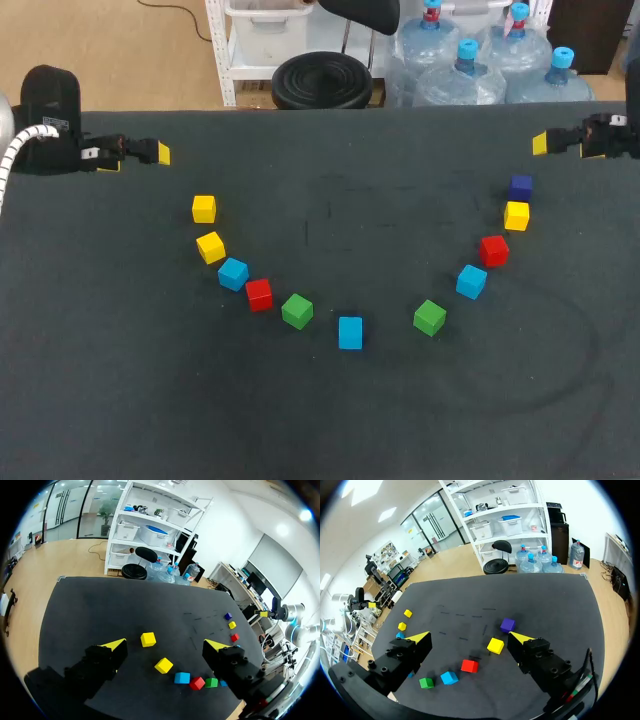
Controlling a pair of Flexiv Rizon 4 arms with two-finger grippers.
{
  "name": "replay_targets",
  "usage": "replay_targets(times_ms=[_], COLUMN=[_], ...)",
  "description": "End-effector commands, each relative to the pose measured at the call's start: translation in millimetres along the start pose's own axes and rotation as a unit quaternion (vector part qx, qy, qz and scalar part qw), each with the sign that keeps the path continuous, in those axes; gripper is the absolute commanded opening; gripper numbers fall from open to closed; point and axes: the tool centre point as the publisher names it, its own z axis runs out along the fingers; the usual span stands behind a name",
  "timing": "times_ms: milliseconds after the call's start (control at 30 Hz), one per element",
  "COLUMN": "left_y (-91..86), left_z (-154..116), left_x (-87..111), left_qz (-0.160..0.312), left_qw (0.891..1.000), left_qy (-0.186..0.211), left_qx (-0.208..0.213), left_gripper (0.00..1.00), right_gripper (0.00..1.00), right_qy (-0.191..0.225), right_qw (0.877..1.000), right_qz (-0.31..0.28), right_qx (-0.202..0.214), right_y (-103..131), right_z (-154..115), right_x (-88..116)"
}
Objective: Place the blue cubes, place green cubes on the blue cubes, place the yellow cubes on the green cubes, then place the red cubes on the yellow cubes, and place purple cube on the red cubes.
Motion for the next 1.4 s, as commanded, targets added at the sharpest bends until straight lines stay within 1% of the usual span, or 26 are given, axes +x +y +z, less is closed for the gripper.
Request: replay_targets(times_ms=[33, 1033, 1067, 1133, 1200, 1267, 1333, 1400], left_y=[0.0, 0.0, 0.0, 0.0, 0.0, 0.0, 0.0, 0.0], left_z=[0.0, 0.0, 0.0, 0.0, 0.0, 0.0, 0.0, 0.0], left_x=[0.0, 0.0, 0.0, 0.0, 0.0, 0.0, 0.0, 0.0], left_qz=[0.0, 0.0, 0.0, 0.0, 0.0, 0.0, 0.0, 0.0], left_qw=[1.0, 1.0, 1.0, 1.0, 1.0, 1.0, 1.0, 1.0], left_qy=[0.0, 0.0, 0.0, 0.0, 0.0, 0.0, 0.0, 0.0], left_qx=[0.0, 0.0, 0.0, 0.0, 0.0, 0.0, 0.0, 0.0], left_gripper=[1.0, 1.0, 1.0, 1.0, 1.0, 1.0, 1.0, 1.0], right_gripper=[1.0, 1.0, 1.0, 1.0, 1.0, 1.0, 1.0, 1.0], right_qy=[0.0, 0.0, -0.002, 0.003, 0.006, 0.01, 0.013, 0.022], right_qw=[1.0, 1.0, 1.0, 1.0, 0.999, 0.998, 0.997, 0.995], right_qz=[0.0, 0.0, -0.017, -0.023, -0.039, -0.058, -0.065, -0.08], right_qx=[0.0, 0.0, -0.013, -0.011, -0.019, -0.038, -0.04, -0.053], right_y=[0.0, 0.0, -1.6, -1.8, -2.2, -1.3, 0.0, 1.7], right_z=[0.0, 0.0, 0.5, 0.5, 0.3, -0.5, -1.0, -1.7], right_x=[0.0, 0.0, 0.3, 1.7, 2.4, 2.5, 2.6, 3.1])
